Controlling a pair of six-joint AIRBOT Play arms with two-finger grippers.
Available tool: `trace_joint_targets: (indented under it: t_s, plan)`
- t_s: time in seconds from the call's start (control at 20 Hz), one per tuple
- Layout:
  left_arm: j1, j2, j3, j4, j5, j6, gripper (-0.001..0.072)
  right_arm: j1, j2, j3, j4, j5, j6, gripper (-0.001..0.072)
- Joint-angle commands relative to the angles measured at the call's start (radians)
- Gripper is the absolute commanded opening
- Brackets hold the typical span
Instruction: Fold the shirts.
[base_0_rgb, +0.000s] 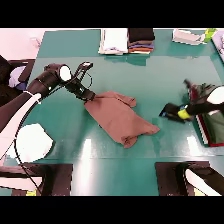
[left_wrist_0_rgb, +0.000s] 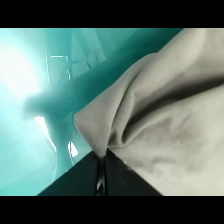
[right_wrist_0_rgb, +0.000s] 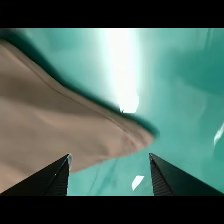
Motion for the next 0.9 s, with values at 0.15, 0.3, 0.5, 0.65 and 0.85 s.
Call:
trace_joint_targets:
  t_s: [0.15, 0.3, 0.5, 0.65, 0.85]
  plan:
    - [0.000, 0.004, 0.002, -0.001, -0.008, 0.003, 0.0032, 0.121, -0.112, -0.186, 0.099, -0.229, 0.091, 0.0551]
    - [0.000, 0.004, 0.002, -0.001, -0.022, 0.003, 0.0032, 0.199, -0.212, -0.115, 0.098, -0.240, 0.090, 0.0548]
    - [0.000, 0.013, 0.002, 0.000, -0.043, 0.003, 0.0032, 0.293, -0.294, -0.011, -0.008, -0.218, 0.090, 0.0033]
    - [0.000, 0.105, 0.011, 0.008, -0.011, 0.002, 0.0031, 0.332, -0.246, 0.094, -0.113, -0.181, 0.090, 0.0020]
    - [0.000, 0.348, 0.124, 0.035, 0.011, 0.003, 0.0031, 0.332, -0.053, 0.378, -0.238, -0.127, 0.090, 0.0020]
